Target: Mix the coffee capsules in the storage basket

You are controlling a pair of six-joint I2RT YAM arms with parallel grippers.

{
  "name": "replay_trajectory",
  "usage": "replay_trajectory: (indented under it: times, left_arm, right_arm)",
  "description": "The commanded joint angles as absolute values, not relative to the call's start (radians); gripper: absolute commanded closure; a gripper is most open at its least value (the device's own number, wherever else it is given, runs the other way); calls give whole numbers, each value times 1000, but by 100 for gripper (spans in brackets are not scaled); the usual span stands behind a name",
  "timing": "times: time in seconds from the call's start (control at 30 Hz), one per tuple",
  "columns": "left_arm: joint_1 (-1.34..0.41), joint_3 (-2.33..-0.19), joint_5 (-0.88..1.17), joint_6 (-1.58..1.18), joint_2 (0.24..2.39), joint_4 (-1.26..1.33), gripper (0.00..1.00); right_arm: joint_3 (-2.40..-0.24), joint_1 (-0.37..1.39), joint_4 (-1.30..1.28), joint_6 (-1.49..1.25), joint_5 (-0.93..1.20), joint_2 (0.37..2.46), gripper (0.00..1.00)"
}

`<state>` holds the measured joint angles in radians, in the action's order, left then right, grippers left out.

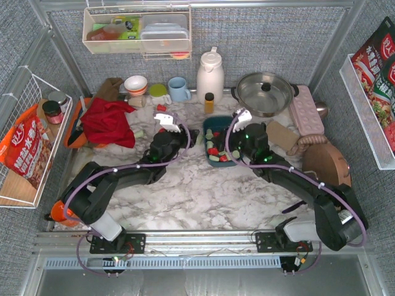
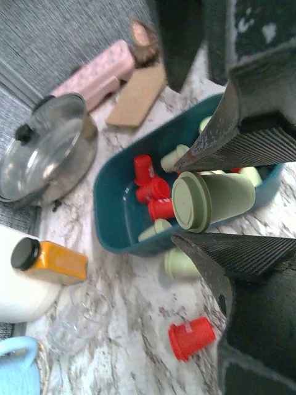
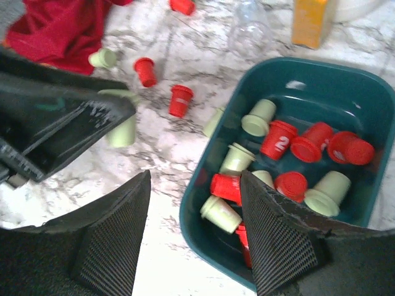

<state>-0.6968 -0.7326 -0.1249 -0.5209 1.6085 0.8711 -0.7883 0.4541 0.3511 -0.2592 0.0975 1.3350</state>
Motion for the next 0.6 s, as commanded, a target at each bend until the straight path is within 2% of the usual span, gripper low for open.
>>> replay_trajectory:
  times: [0.0, 0.57]
  left_arm:
    - [-712, -775, -108, -620, 1627, 990, 61]
    - [-773, -889, -152, -756, 1674, 886, 57]
  right_arm:
    - [-680, 459, 653, -333, 213, 1309, 37]
    - [-621, 460, 931, -387, 242, 1413, 35]
